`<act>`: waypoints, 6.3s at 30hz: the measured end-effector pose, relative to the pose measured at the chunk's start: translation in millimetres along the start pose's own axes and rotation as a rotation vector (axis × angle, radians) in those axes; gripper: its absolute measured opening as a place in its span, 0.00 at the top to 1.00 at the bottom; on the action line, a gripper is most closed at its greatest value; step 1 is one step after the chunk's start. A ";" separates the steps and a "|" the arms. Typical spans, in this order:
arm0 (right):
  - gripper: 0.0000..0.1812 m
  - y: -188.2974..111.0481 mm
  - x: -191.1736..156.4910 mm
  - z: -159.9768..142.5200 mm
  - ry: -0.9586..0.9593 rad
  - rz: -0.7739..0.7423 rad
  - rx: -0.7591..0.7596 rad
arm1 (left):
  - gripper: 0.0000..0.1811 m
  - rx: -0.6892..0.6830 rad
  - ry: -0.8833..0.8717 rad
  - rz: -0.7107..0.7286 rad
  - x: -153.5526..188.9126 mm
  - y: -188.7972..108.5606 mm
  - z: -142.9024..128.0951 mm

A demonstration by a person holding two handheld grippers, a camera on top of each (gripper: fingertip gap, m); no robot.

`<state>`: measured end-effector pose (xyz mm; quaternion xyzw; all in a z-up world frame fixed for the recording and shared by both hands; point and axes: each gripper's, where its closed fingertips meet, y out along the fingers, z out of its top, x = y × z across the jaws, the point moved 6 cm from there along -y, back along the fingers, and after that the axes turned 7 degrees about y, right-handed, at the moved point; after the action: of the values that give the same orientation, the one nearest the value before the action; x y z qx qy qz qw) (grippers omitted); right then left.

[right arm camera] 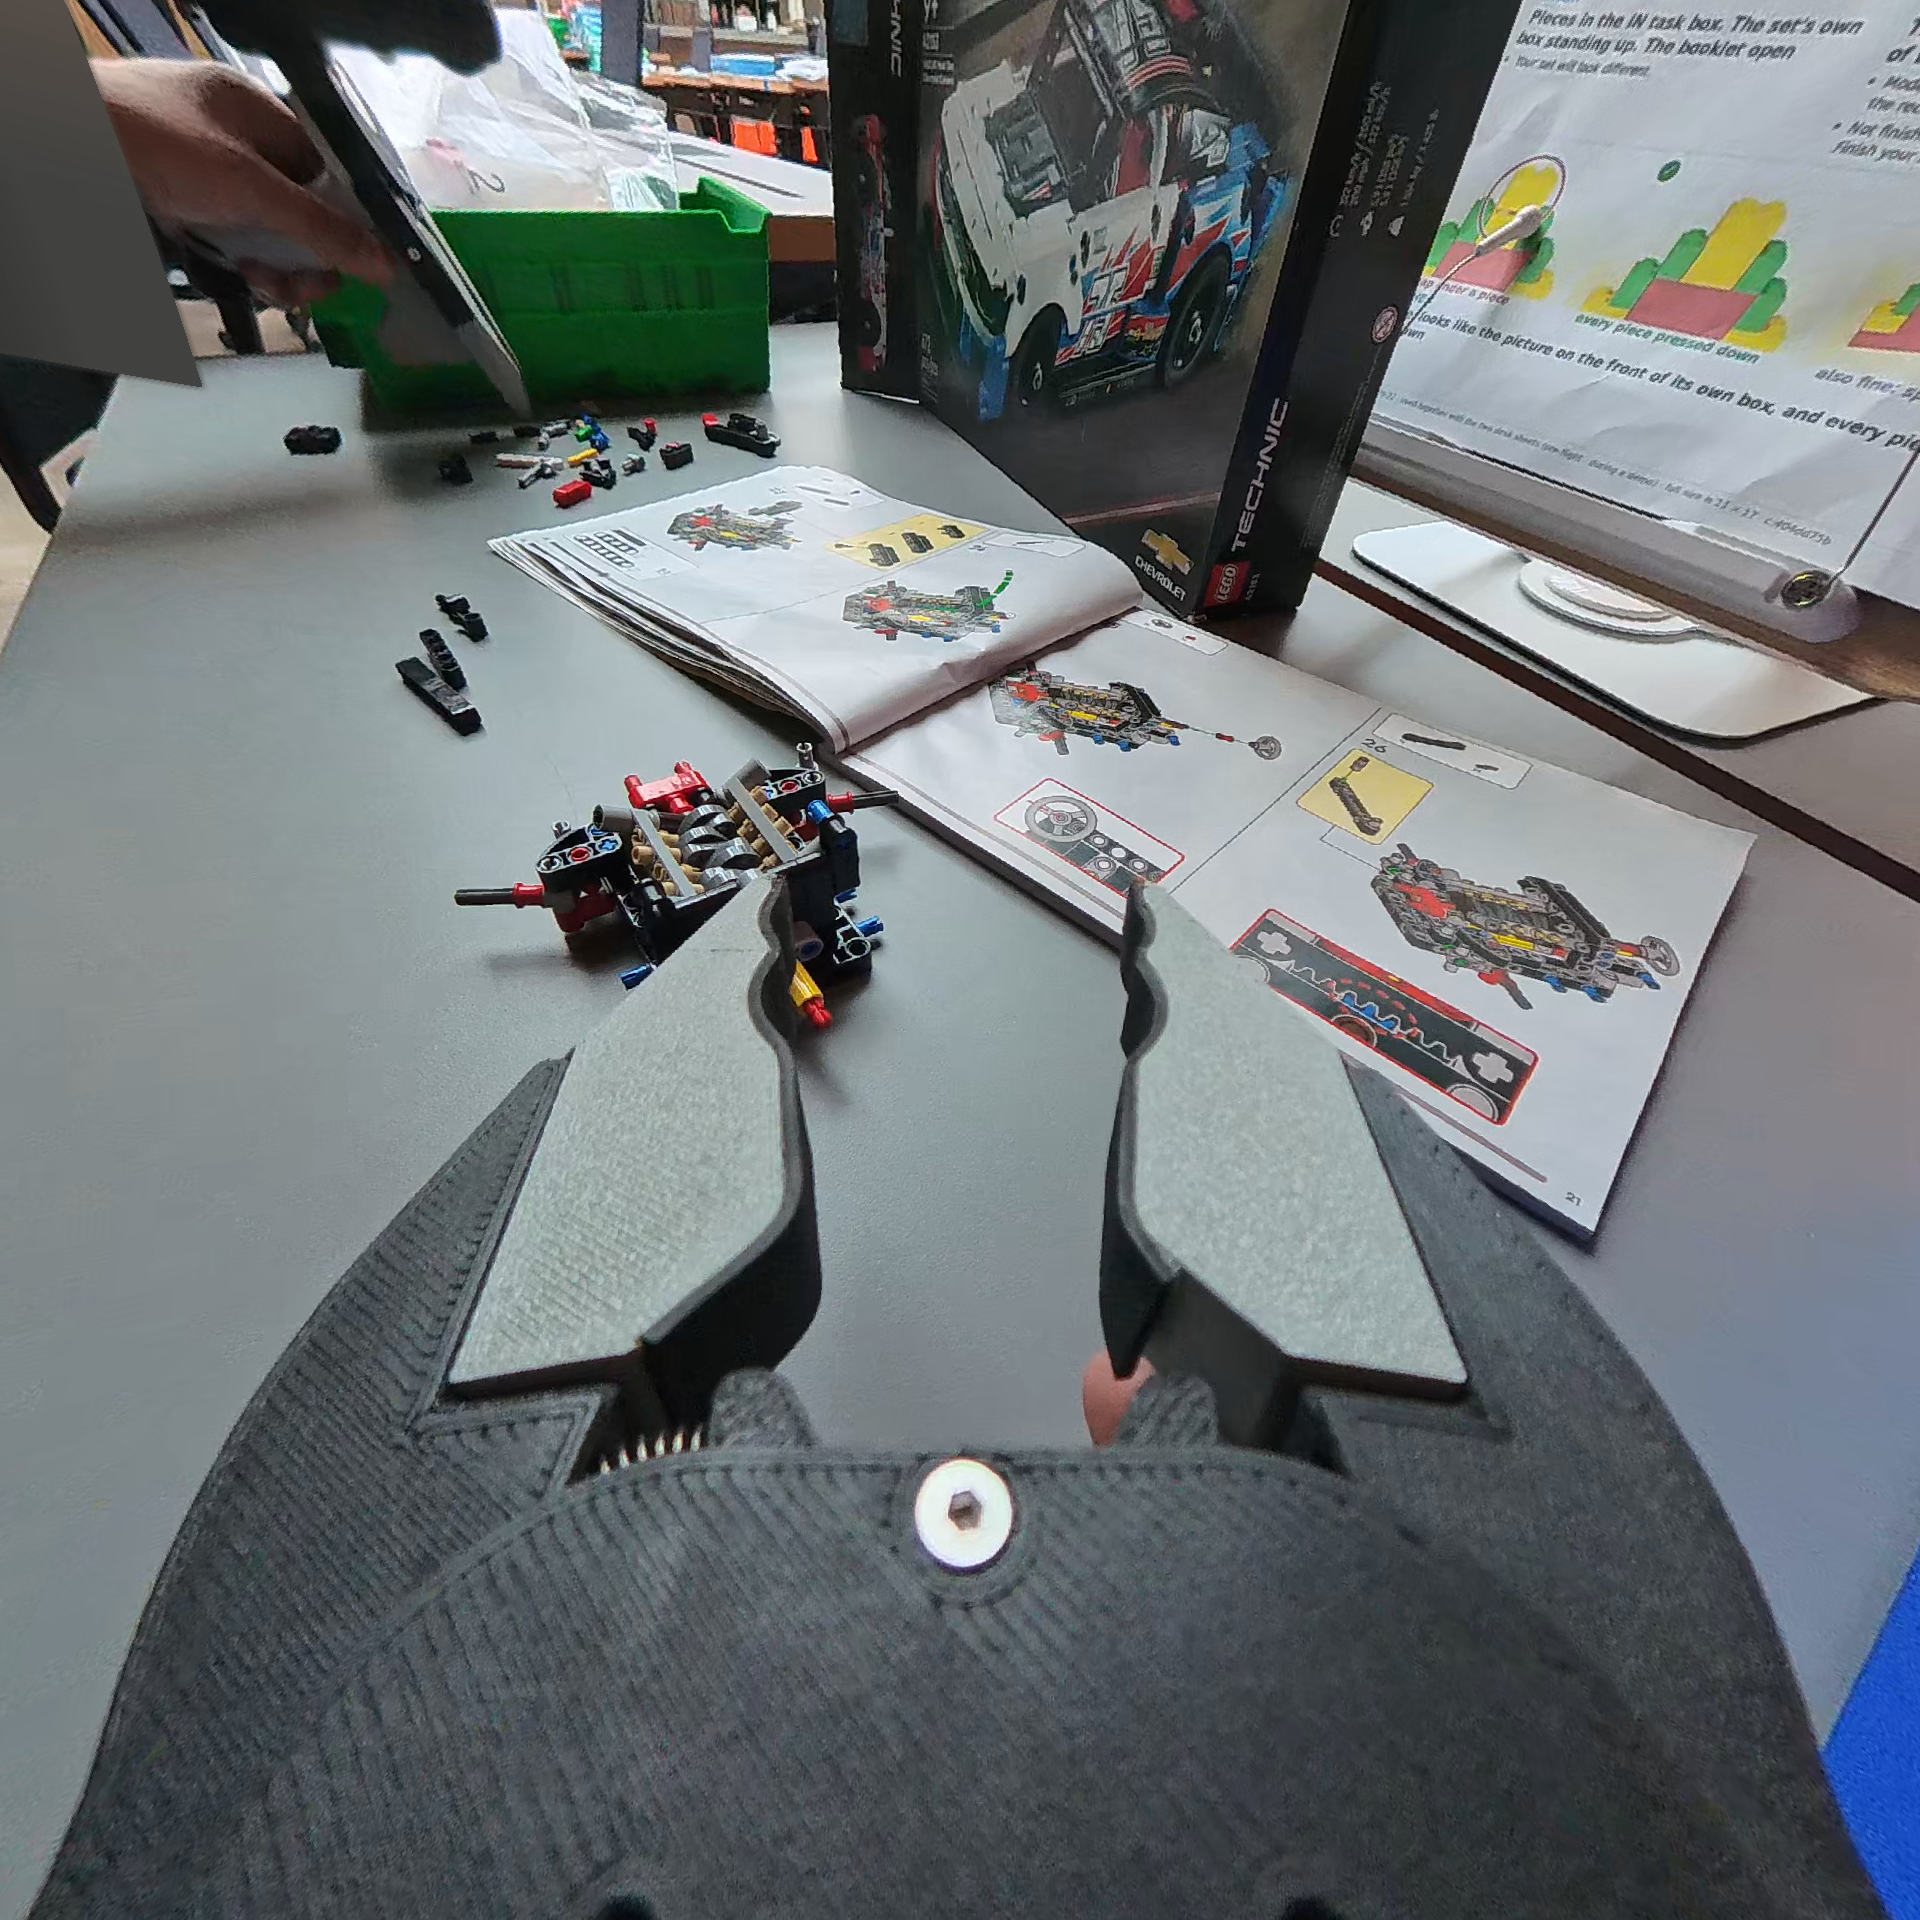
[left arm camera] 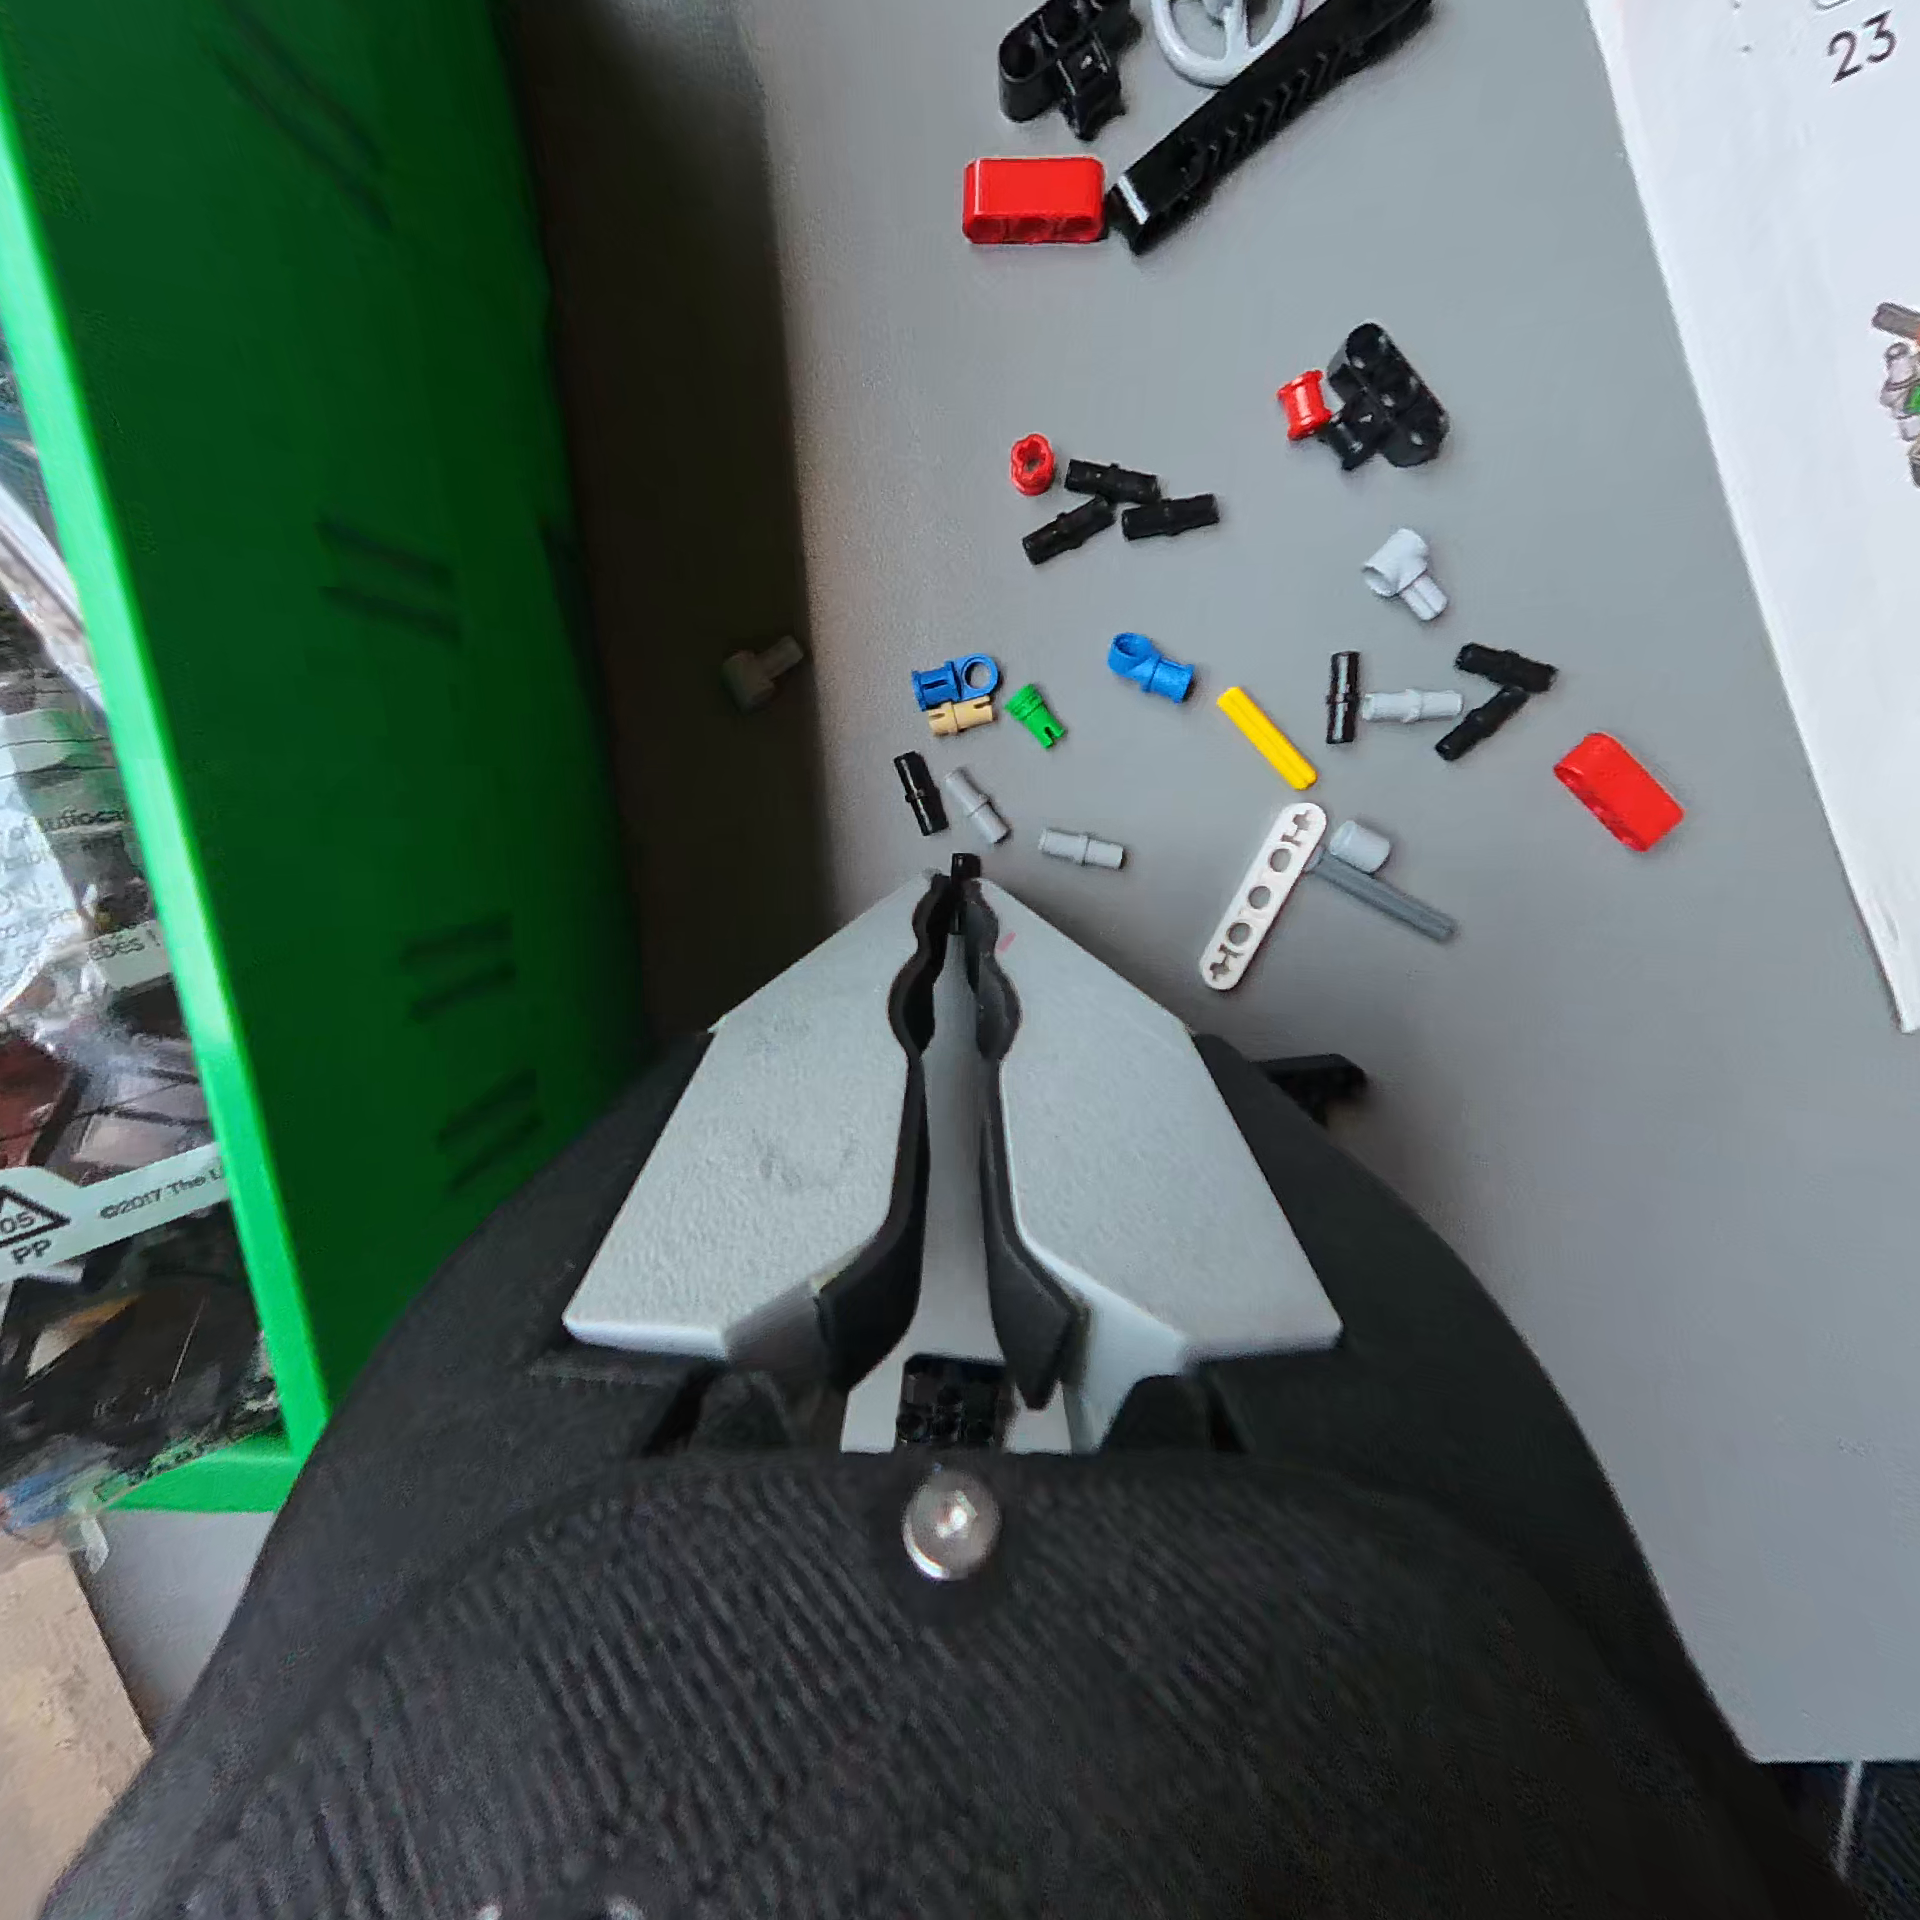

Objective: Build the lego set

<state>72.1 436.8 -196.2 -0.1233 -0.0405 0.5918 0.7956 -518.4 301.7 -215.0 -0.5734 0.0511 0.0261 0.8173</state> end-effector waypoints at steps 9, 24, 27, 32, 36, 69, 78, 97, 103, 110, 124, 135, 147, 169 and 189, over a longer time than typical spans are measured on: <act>0.67 -0.2 0.1 -0.1 0.002 0.003 0.001 | 1.00 -0.007 -0.007 -0.037 1.1 4.1 -2.2; 0.67 -0.3 -0.3 -0.2 0.002 0.004 0.000 | 0.98 -0.017 -0.015 -0.031 2.3 5.3 -4.7; 0.67 -0.3 -0.4 -0.2 0.001 0.005 0.000 | 0.98 -0.024 -0.018 -0.032 1.7 6.5 -6.9; 0.67 -0.3 -0.4 -0.1 0.002 0.005 0.000 | 0.98 0.003 -0.021 -0.028 4.5 -5.2 -7.1; 0.67 -0.2 -0.6 0.0 0.002 0.007 0.000 | 0.98 0.002 -0.016 -0.022 12.6 -13.0 -14.7; 0.67 -0.3 -2.4 1.2 0.017 0.038 0.006 | 0.89 -0.015 0.149 0.035 5.8 -26.9 -30.3; 0.67 -1.4 -1.2 1.6 0.029 0.037 0.016 | 0.88 -0.122 0.614 0.066 14.5 -11.5 -19.0; 0.67 -3.9 2.4 2.1 0.066 0.046 0.035 | 0.87 -0.144 0.950 0.061 20.4 -8.5 -23.8; 0.67 -4.2 2.4 2.2 0.065 0.044 0.037 | 0.90 -0.161 1.024 0.068 22.2 -8.3 -14.6; 0.67 -4.9 3.4 2.7 0.076 0.050 0.043 | 0.92 -0.253 1.105 0.041 21.1 -3.0 -13.8; 0.67 -6.5 5.7 4.2 0.103 0.059 0.060 | 0.97 -0.263 1.024 -0.038 21.7 -2.2 -12.9; 0.67 -6.8 4.9 4.7 0.105 0.068 0.063 | 0.98 -0.241 0.930 -0.032 19.8 -2.2 -12.7; 0.67 -6.7 4.0 5.0 0.113 0.085 0.063 | 0.99 -0.168 0.829 -0.076 39.2 -43.0 -58.1; 0.67 -8.2 -4.9 5.5 0.124 0.137 0.076 | 0.99 -0.253 -0.043 -0.374 66.2 -32.5 -73.1; 0.67 -8.7 -12.8 6.8 0.127 0.178 0.085 | 0.99 -0.203 -0.028 -0.470 105.9 -29.4 -57.4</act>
<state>75.0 423.3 -186.5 -0.1296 0.0462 0.6522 0.7455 -413.3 236.1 -218.9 -0.6481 -0.0976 -0.1517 0.7399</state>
